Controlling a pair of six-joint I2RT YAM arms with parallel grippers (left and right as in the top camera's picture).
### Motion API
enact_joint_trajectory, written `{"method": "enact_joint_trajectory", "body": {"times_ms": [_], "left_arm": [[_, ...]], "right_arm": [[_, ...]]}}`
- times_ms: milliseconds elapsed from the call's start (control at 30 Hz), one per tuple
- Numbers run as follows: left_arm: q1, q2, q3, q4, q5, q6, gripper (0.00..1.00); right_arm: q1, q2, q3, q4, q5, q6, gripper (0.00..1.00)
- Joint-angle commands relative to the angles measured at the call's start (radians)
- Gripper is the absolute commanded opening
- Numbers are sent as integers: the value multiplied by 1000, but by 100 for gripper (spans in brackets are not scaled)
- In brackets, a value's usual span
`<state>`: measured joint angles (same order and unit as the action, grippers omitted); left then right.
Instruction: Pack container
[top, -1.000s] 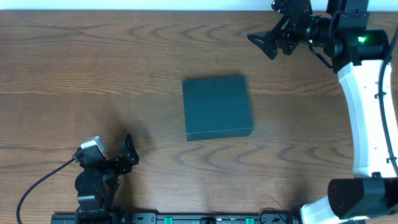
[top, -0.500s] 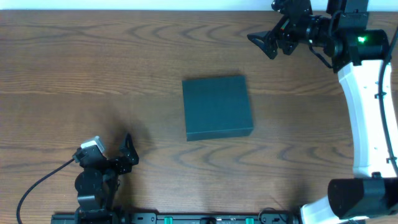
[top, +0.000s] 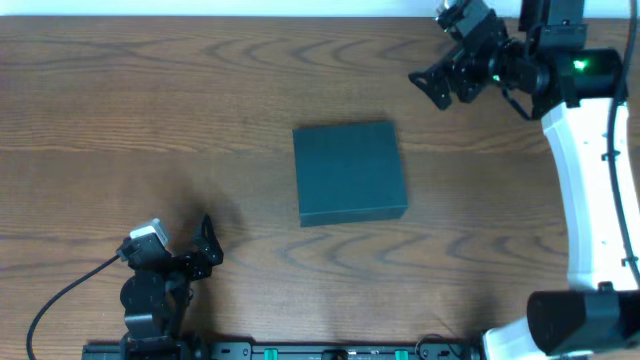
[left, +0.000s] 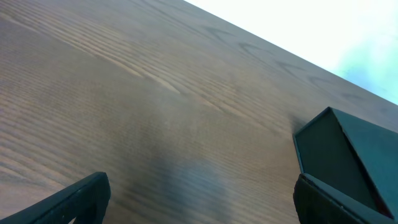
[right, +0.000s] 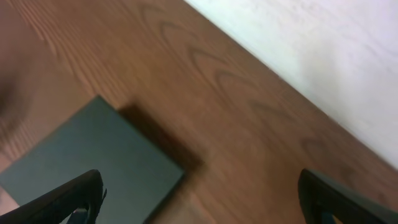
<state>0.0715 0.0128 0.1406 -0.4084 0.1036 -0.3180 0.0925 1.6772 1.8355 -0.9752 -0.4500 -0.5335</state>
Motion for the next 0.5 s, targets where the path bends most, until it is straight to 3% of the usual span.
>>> {"method": "enact_joint_trajectory", "body": {"times_ms": [0,167,467], "left_arm": [[7,-9,-21,2,-10,-4,95],[7,-9,-21,2,-10,-4,95],[7,-9,-21,2,-10,-4,95]], "right_arm": [[50,-119,-25,-4,51,-62,99],[85,-299,-232,138,52,-137,99],[56,-781,-912,431,58,-137,99]]}}
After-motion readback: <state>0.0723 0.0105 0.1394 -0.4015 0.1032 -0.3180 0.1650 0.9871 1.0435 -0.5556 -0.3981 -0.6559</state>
